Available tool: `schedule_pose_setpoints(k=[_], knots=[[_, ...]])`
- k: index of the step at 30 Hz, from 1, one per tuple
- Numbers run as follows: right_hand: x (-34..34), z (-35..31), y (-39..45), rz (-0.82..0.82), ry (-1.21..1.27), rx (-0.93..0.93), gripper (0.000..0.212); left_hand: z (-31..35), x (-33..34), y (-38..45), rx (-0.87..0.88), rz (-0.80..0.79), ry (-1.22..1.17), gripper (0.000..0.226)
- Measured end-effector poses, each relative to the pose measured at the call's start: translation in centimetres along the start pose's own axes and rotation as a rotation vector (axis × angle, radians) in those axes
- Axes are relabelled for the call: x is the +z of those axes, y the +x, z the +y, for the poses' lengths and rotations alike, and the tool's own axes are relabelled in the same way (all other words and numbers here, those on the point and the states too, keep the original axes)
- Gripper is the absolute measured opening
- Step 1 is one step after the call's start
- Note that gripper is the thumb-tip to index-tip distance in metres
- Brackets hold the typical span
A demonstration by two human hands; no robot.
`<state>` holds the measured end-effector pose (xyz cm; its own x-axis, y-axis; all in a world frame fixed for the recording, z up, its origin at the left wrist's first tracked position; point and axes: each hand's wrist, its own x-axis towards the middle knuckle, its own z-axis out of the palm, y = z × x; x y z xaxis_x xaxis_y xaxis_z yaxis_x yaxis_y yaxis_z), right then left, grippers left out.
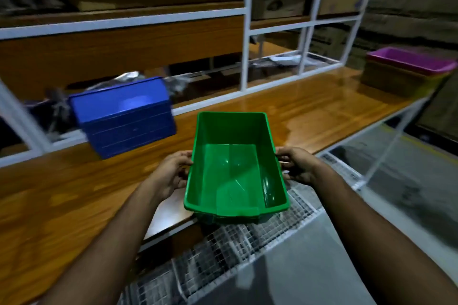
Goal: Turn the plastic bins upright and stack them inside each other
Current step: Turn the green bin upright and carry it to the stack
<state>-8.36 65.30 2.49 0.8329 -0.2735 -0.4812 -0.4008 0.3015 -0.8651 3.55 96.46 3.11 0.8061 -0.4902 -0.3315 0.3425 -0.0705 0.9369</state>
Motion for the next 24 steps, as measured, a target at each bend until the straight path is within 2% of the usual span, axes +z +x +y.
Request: schedule_pose_setpoints(k=[6, 13, 20, 24], knots=[[-14.5, 0.0, -5.9, 0.203, 0.055, -0.057, 0.009, -0.4, 15.6, 4.8, -0.067, -0.197, 0.041, 0.037], [-31.6, 1.7, -11.9, 0.374, 0.131, -0.118, 0.015, -2.1, 34.0, 8.9, -0.096, -0.407, 0.084, 0.038], [-44.1, 3.2, -16.0, 0.536, 0.243, -0.175, 0.024, -4.1, 49.1, 11.3, -0.144, -0.589, 0.165, 0.029], [-50.8, 3.6, -16.3, 0.631, 0.246, -0.197, 0.018, -4.7, 56.8, 14.4, -0.163, -0.666, 0.216, 0.033]])
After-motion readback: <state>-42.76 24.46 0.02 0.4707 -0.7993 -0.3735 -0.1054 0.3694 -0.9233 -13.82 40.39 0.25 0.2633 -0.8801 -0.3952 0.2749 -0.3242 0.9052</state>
